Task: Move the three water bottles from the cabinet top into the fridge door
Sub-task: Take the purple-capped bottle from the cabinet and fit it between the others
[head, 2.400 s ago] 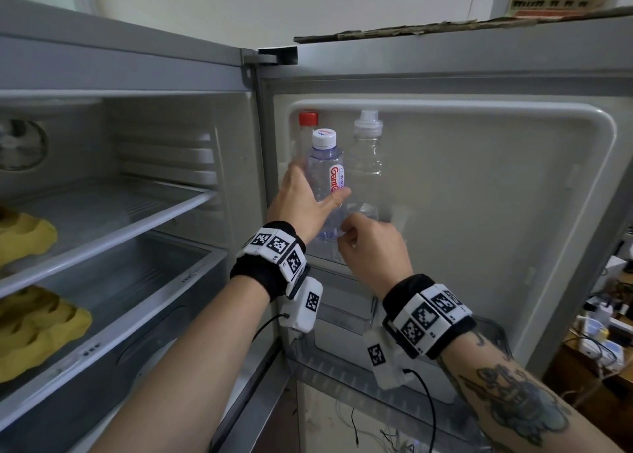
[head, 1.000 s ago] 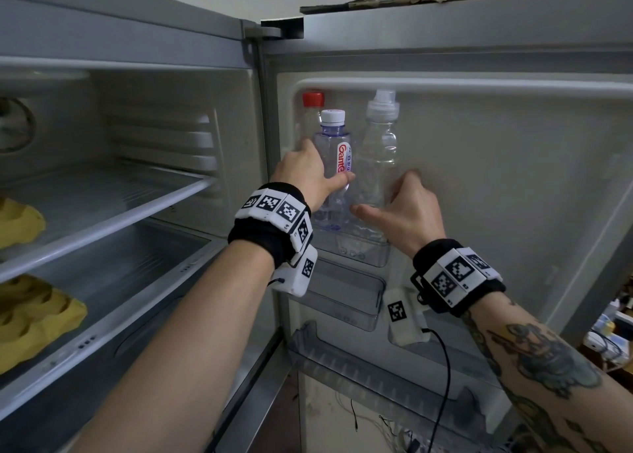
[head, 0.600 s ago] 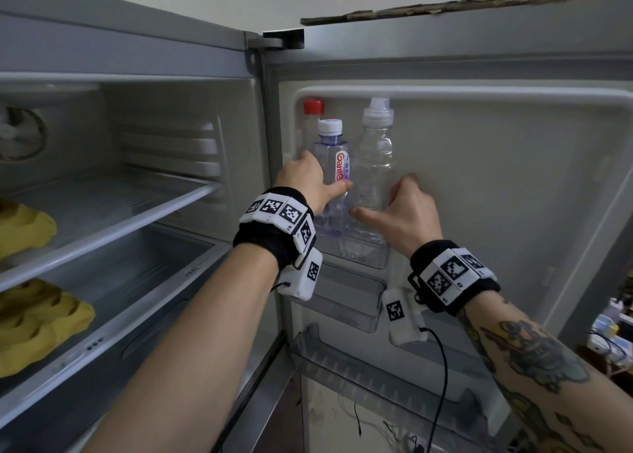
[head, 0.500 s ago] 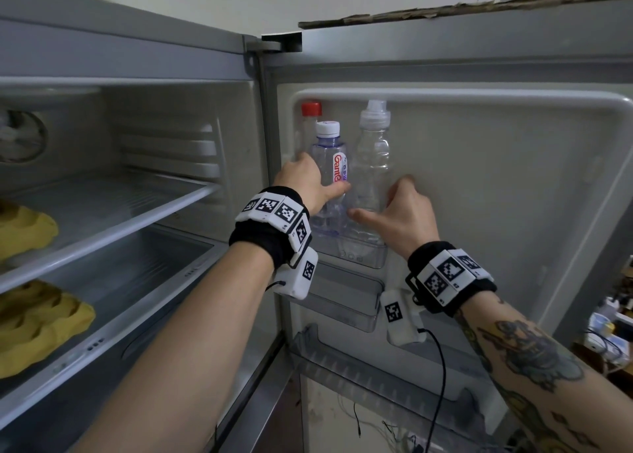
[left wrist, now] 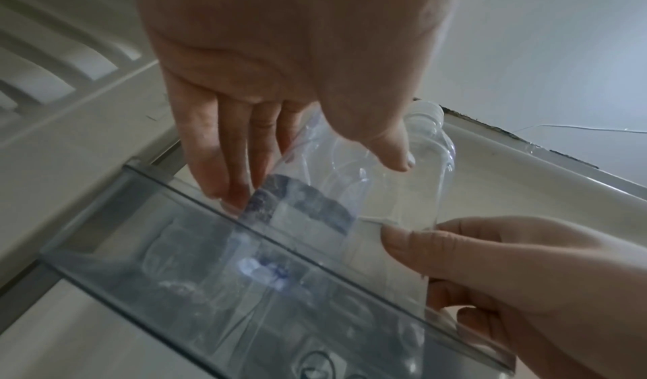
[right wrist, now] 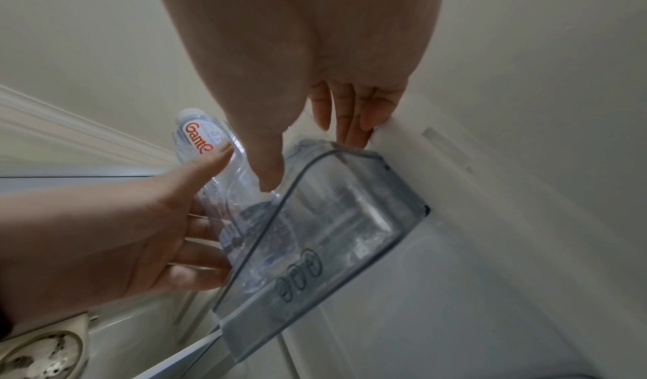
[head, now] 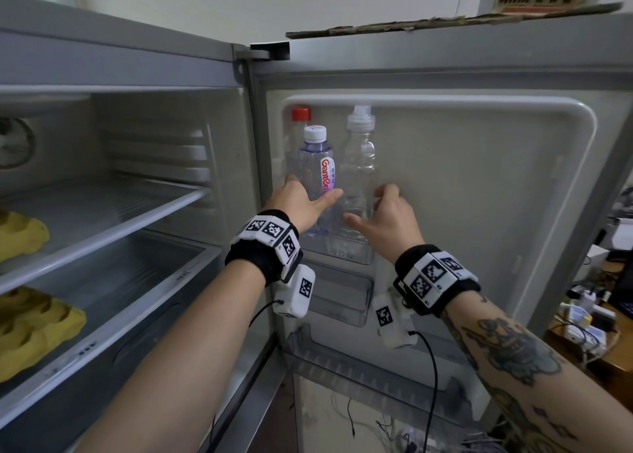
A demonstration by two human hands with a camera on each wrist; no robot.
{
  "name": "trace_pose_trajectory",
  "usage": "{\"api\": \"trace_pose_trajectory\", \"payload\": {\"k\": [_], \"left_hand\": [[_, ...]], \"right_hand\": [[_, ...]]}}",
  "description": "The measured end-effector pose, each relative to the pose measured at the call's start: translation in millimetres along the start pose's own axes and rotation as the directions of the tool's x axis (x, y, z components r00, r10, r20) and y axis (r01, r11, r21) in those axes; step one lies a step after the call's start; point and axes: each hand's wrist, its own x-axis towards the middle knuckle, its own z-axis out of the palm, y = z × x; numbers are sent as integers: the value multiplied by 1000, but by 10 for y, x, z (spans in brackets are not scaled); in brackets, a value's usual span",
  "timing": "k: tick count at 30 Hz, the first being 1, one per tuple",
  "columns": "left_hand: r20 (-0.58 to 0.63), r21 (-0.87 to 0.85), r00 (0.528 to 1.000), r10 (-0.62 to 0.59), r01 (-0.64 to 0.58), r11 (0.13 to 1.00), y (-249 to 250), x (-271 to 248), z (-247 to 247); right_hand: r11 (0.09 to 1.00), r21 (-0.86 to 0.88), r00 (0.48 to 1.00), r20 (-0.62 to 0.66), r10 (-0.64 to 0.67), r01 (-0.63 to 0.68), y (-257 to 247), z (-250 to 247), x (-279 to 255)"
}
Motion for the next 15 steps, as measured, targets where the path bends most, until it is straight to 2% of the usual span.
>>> {"api": "trace_pose_trajectory", "payload": {"k": [8,15], "left_hand": [[44,-50,999,-29,31,998,-50,-115,30],[54,-13,998,-42,43,999,-127,-181,10]], "right_hand": [[1000,19,1000,-17,4,-4,-2,43,-84],[999,19,999,-30,32,-32,-20,76,-160]]}}
